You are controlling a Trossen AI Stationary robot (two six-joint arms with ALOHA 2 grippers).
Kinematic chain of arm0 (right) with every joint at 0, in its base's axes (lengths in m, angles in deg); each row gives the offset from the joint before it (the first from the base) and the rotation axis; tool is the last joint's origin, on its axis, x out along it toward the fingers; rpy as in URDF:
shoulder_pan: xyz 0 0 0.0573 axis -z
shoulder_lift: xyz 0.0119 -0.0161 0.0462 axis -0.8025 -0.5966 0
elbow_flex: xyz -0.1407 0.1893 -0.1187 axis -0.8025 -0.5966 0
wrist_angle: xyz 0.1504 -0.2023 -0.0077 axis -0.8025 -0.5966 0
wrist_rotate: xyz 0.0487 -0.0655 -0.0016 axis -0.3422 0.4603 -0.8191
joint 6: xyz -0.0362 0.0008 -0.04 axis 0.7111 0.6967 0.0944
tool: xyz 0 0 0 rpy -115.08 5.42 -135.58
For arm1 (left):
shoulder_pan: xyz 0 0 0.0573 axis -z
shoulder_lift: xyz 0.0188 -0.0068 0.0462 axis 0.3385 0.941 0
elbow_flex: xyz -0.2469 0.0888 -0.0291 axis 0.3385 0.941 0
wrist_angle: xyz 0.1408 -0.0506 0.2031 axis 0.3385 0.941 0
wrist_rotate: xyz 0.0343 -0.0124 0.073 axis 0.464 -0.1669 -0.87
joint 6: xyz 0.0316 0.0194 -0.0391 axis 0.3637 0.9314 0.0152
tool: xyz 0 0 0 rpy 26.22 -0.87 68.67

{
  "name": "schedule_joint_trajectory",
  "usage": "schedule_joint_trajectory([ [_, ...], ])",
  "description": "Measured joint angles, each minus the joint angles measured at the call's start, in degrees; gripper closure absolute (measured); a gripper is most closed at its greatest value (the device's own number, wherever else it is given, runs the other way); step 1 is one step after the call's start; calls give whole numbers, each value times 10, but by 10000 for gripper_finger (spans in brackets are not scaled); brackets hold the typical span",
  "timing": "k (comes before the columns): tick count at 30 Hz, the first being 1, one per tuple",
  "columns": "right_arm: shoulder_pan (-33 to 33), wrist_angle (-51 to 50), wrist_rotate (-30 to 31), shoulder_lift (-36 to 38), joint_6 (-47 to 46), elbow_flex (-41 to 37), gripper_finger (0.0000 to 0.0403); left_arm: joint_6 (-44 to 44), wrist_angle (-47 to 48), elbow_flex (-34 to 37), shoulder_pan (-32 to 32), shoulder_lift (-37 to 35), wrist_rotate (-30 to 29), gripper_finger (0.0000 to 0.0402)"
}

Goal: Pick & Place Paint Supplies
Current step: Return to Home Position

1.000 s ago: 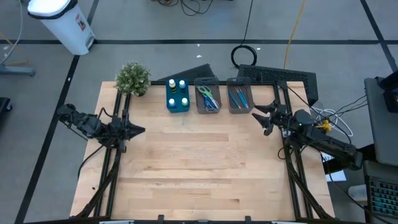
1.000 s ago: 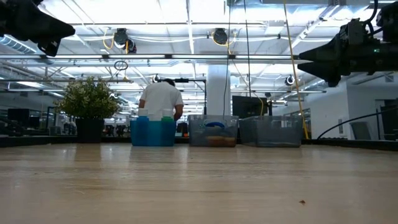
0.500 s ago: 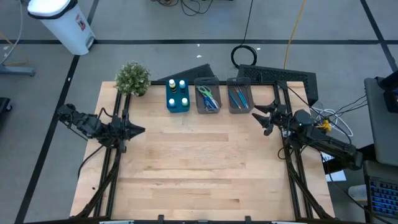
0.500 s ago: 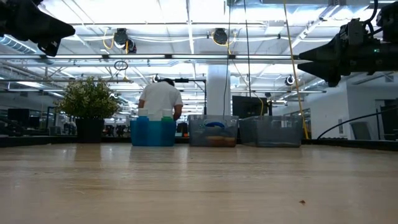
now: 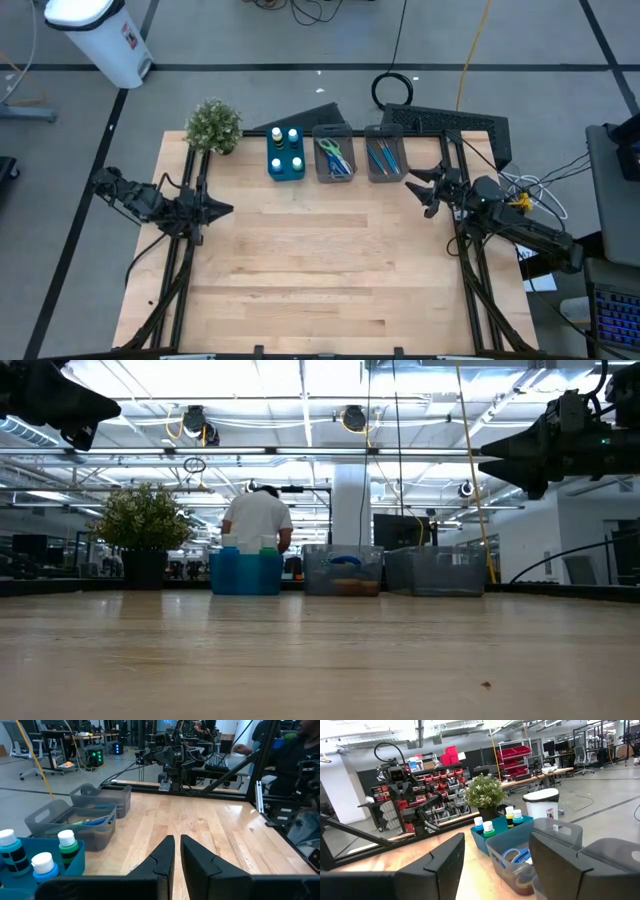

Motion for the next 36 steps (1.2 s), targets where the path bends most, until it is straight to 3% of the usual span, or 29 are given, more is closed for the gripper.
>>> schedule_joint_trajectory([
  [36,0,0,0,0,0,0,187,0,0,0,0,0,0,364],
])
